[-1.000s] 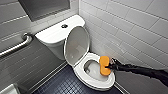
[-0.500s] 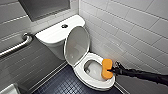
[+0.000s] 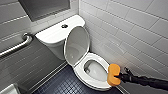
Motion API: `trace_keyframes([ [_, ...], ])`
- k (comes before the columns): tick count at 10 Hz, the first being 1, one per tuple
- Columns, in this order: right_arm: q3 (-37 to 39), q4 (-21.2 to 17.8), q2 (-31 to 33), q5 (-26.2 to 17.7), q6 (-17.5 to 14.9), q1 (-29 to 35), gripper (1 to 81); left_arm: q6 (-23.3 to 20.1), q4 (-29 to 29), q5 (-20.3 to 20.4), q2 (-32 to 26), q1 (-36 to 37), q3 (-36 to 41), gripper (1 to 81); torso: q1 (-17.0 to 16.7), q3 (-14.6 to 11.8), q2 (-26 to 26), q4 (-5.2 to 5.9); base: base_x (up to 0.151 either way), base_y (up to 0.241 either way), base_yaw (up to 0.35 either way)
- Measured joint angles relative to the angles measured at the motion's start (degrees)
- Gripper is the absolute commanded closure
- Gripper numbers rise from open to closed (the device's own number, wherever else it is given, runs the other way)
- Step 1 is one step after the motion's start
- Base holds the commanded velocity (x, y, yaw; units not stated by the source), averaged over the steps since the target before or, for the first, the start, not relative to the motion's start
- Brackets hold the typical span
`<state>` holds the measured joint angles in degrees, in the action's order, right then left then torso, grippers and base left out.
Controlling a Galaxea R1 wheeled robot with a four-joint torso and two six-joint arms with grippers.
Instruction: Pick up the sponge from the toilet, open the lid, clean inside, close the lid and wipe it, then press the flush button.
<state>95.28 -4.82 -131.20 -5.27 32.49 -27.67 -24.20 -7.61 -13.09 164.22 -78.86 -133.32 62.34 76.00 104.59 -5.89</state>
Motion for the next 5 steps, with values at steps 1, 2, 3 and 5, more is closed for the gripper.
trace_keyframes([
  [1, -1.4, -0.2, 1.5, 2.7, 0.2, -2.3, 81.1, 0.0, 0.0, 0.0, 0.0, 0.0, 0.0, 1.0, 0.0, 0.0, 0.0, 0.02, 0.0, 0.0, 0.0],
  [2, -2.7, -0.4, 2.8, 4.4, 0.4, -4.1, 81.1, 0.0, 0.1, 0.0, 0.0, 0.0, 0.0, 1.0, 0.0, 0.0, 0.0, 0.02, 0.0, 0.0, 0.0],
  [3, -4.4, -0.4, 4.9, 5.3, 0.5, -6.3, 81.1, 0.0, 0.1, 0.0, 0.0, 0.0, 0.0, 1.0, 0.0, 0.0, 0.0, 0.02, 0.0, 0.0, 0.0],
  [5, -8.7, -0.1, 10.1, 4.5, 0.6, -12.7, 81.1, 0.0, 0.8, 0.0, 0.1, 0.0, 0.0, 1.0, 0.0, 0.0, 0.0, 0.05, 0.0, 0.0, 0.0],
])
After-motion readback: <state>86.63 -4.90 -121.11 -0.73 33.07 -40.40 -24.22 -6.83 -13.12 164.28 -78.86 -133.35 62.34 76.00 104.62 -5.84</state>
